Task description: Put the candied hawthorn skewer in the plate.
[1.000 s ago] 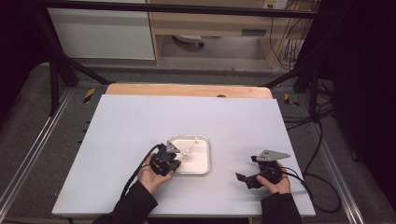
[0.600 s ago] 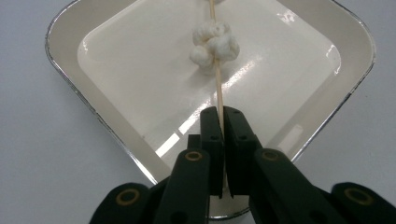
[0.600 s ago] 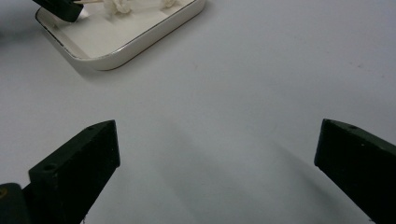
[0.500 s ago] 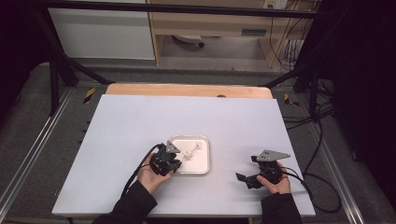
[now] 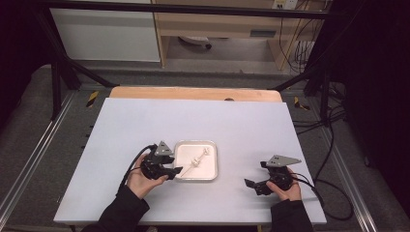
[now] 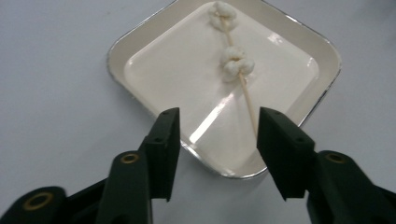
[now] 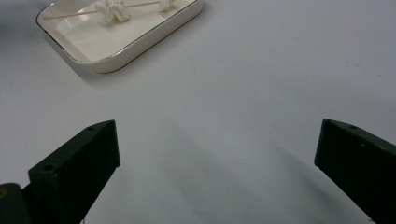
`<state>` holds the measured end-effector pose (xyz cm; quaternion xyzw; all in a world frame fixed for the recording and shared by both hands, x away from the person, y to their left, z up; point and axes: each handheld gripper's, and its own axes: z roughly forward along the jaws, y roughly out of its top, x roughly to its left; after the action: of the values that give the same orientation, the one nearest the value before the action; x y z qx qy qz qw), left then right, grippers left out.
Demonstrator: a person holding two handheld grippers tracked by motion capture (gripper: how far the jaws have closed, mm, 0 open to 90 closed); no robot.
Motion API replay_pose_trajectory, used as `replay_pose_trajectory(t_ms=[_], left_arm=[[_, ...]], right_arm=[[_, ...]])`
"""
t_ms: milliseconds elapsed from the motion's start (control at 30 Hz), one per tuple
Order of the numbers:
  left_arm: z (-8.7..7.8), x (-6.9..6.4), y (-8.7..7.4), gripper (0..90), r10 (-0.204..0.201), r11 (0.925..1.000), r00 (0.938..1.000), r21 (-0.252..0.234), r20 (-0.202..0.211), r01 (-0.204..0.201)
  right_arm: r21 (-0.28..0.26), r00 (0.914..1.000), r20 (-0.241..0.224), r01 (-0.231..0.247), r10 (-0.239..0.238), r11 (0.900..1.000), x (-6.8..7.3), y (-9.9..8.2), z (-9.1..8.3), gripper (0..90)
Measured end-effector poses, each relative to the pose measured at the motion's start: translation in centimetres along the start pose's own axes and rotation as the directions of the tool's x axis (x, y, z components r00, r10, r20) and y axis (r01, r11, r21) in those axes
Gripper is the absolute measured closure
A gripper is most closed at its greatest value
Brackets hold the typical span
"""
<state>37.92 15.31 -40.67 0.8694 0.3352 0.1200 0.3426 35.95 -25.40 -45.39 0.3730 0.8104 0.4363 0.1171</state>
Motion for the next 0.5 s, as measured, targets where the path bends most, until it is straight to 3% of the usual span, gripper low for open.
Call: replay_pose_trajectory(t_ms=[133, 500], left_arm=[[-1.0, 0.9, -0.8, 33.4, -0.010, 0.9999, 0.9999, -0.007, -0.003, 0.010], [-2.9, 3.4, -5.2, 14.3, -0.052, 0.9975, 0.9981, -0.050, -0.031, 0.051]], right_arm=[[-0.003, 1.0000, 0.002, -0.004, 0.004, 1.0000, 0.0, 0.0, -0.1, 0.9], [-0.003, 0.9998, -0.003, -0.018, 0.018, 0.9998, 0.1, 0.0, -0.2, 0.9]])
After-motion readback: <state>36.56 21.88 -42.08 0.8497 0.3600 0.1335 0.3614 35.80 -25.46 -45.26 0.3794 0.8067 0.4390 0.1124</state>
